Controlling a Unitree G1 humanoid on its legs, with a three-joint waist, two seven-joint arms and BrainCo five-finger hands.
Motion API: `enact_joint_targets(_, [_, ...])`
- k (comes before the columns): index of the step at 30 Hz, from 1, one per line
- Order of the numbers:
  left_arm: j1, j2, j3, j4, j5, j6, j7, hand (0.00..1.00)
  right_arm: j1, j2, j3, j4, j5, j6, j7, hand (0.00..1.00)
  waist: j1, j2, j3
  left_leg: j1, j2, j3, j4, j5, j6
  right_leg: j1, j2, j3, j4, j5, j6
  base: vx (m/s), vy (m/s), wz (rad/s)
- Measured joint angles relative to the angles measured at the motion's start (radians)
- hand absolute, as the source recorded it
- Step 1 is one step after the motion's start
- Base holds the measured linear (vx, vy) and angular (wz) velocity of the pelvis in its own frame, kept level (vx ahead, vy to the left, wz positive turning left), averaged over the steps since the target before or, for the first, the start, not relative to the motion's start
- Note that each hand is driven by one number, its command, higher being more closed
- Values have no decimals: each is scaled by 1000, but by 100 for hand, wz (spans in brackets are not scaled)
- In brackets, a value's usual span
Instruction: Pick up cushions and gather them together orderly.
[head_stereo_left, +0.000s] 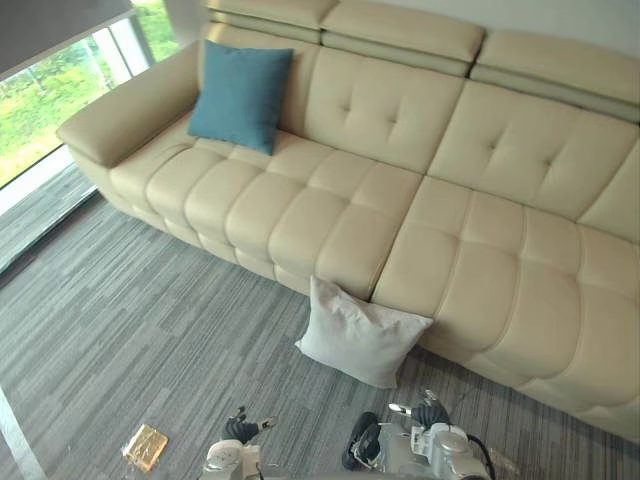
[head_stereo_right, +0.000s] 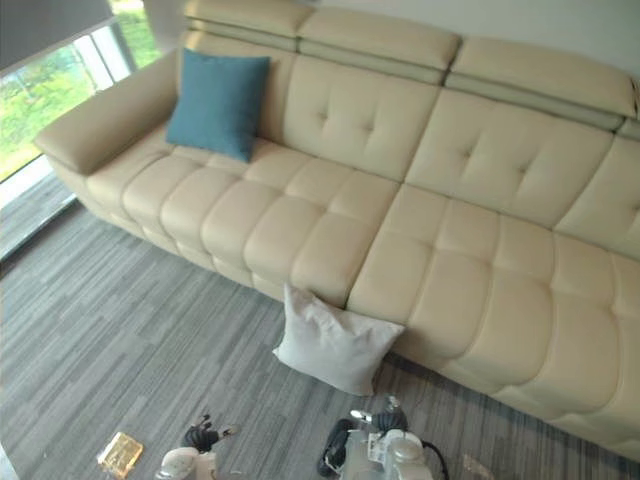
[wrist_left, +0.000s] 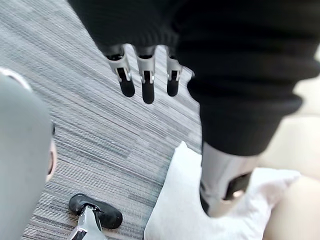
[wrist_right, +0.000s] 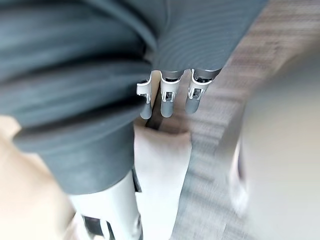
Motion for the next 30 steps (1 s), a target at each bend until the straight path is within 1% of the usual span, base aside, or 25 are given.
enact_joint_targets(1, [1,4,2,-6,2,1,0,0,16,0,-1,-5,1,0,0,0,-2,-4,2,-23,17,-13,85,0,-2,22,0,-6,-9,-13,6,130,-112,15])
enact_joint_targets(2, [2,6,7,-15,3,0,0,0,27,1,-2,-9,2,-2,-3,0,-2,-9,4,-64,37,-30,209,3,-6,48,-1,-3,-16,-24,15,137,-101,10])
enact_joint_targets(3, [2,3,20,-21,3,1,0,0,31,1,0,-12,2,-3,-4,0,-2,-4,7,-121,76,-52,369,23,-36,82,12,4,-31,-33,17,98,-51,-3])
enact_joint_targets(4, [8,-1,22,-33,3,0,0,0,31,-3,1,-11,1,0,-5,0,0,-1,12,-175,118,-72,509,26,-31,110,29,12,-47,-40,15,132,-10,-25])
enact_joint_targets(5, [20,-3,23,-54,2,0,0,0,31,-5,0,-11,1,0,-7,0,6,10,10,-221,150,-84,595,-26,-35,140,45,31,-52,-56,9,146,46,-42])
enact_joint_targets(6, [27,-3,23,-65,2,-1,0,0,31,-2,-2,-11,1,-1,-7,0,9,10,9,-247,153,-83,581,-53,-31,157,48,40,-59,-58,10,148,72,-67])
enact_joint_targets(7, [28,-3,24,-73,1,-1,0,0,32,0,-3,-10,2,0,-9,0,17,6,9,-279,137,-88,511,-72,-5,160,49,71,-65,-59,15,118,65,-62])
enact_joint_targets(8, [28,-3,25,-76,0,-1,1,0,33,0,-3,-10,2,0,-10,0,21,5,9,-288,128,-101,470,-75,-1,162,49,85,-66,-59,19,139,109,-83])
enact_joint_targets(9, [28,-5,33,-80,-3,-1,1,0,33,0,-4,-9,2,0,-14,0,30,4,10,-316,97,-164,355,-73,0,164,48,124,-61,-60,32,171,170,-90])
enact_joint_targets(10, [27,-7,48,-84,-10,-1,4,0,32,1,-4,-10,2,0,-17,0,38,2,12,-326,61,-243,239,-55,12,163,45,163,-42,-67,50,166,197,-92])
enact_joint_targets(11, [27,-11,52,-87,-12,-1,5,0,33,2,-3,-8,2,0,-19,0,45,-2,14,-327,44,-279,224,-13,-7,160,41,183,-28,-74,60,144,207,-89])
enact_joint_targets(12, [30,-2,61,-87,-11,-1,9,0,38,8,-1,-8,2,0,-20,0,49,-17,5,-282,5,-283,190,-6,-9,152,25,227,-9,-75,96,166,168,-51])
enact_joint_targets(13, [31,4,61,-83,-12,0,12,0,46,20,-2,-11,2,-1,-23,0,36,-40,-10,-275,-5,-269,180,-4,-2,154,16,238,-26,-68,109,183,165,-47])
enact_joint_targets(15, [30,12,61,-84,-12,-1,12,0,61,33,-3,-10,2,0,-24,0,41,-49,-22,-275,-14,-242,179,-6,3,158,16,263,-82,-36,125,212,192,-42])
enact_joint_targets(16, [25,16,61,-77,-11,0,12,0,62,38,-5,-9,2,1,-24,0,41,-59,-28,-259,-23,-226,162,-6,3,170,13,280,-107,-22,133,192,170,-44])
enact_joint_targets(18, [25,18,61,-60,-10,0,12,0,65,39,-5,-10,2,0,-24,0,41,-57,-30,-218,-32,-196,136,-12,13,194,9,304,-132,-15,142,148,135,-38])
enact_joint_targets(20, [28,17,60,-45,-8,1,11,0,72,40,-7,-10,2,-1,-24,0,40,-46,-36,-183,-38,-177,109,-13,15,206,7,320,-145,-14,143,99,86,-34])
enact_joint_targets(21, [32,15,58,-44,-8,1,11,0,75,40,-9,-9,2,0,-24,0,41,-51,-46,-163,-38,-161,89,-13,15,214,9,330,-152,-14,144,48,18,-23])
enact_joint_targets(22, [33,14,58,-44,-8,1,11,0,75,40,-11,-9,2,-1,-24,0,41,-49,-47,-158,-37,-157,85,-13,15,219,10,332,-153,-14,144,80,8,-25])
enact_joint_targets(23, [35,11,58,-34,-8,1,11,0,79,40,-16,-9,4,-1,-25,0,40,-38,-51,-143,-36,-149,67,-13,15,219,15,336,-160,-13,145,46,-5,-17])
enact_joint_targets(27, [36,2,58,-31,-13,0,20,0,81,28,-24,-7,45,-1,-36,0,42,-22,-45,-138,-23,-139,55,-13,15,216,28,344,-156,-14,145,22,-32,-11])
enact_joint_targets(29, [34,0,59,-37,-32,-1,28,0,71,20,-23,-7,65,-1,-42,0,45,-18,-29,-153,-17,-132,62,-13,15,172,28,348,-103,-21,142,-63,-31,-11])
enact_joint_targets(30, [21,5,59,-47,-43,0,38,0,57,10,-23,-8,84,-4,-53,0,46,-23,-12,-201,-14,-134,103,-14,15,110,21,348,-39,-33,144,-117,-64,-3])
